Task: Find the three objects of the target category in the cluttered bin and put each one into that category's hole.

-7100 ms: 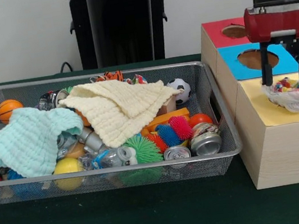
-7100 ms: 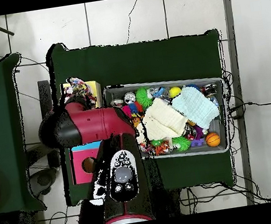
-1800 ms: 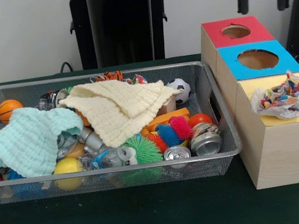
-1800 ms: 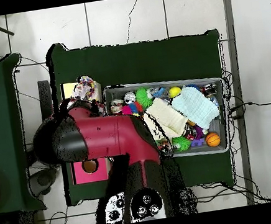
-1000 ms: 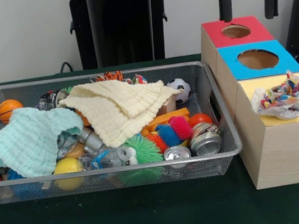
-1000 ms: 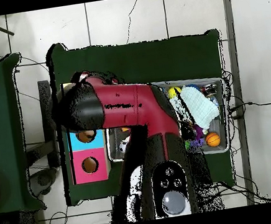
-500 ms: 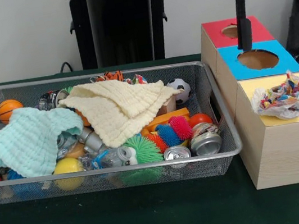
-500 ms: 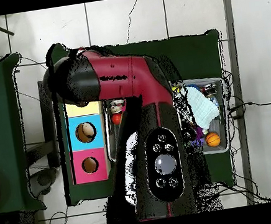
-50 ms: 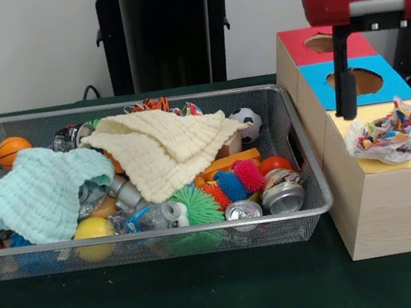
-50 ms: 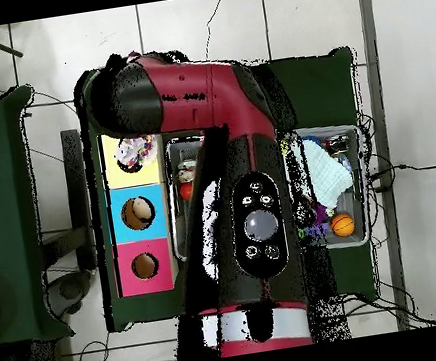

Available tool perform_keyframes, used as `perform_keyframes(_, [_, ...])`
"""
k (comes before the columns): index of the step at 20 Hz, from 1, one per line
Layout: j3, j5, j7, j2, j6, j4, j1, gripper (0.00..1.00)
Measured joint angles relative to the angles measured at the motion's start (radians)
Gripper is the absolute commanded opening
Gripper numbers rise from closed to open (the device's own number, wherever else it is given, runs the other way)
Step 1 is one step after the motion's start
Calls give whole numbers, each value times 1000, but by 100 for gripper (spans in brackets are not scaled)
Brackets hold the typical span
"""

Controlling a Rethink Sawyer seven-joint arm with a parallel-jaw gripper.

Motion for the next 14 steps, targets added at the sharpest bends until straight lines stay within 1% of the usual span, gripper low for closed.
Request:
perform_keyframes(4, [-8, -2, 0, 30, 0, -26, 0, 100])
perform_keyframes(14, [-57, -7, 0, 76, -6, -28, 28, 100])
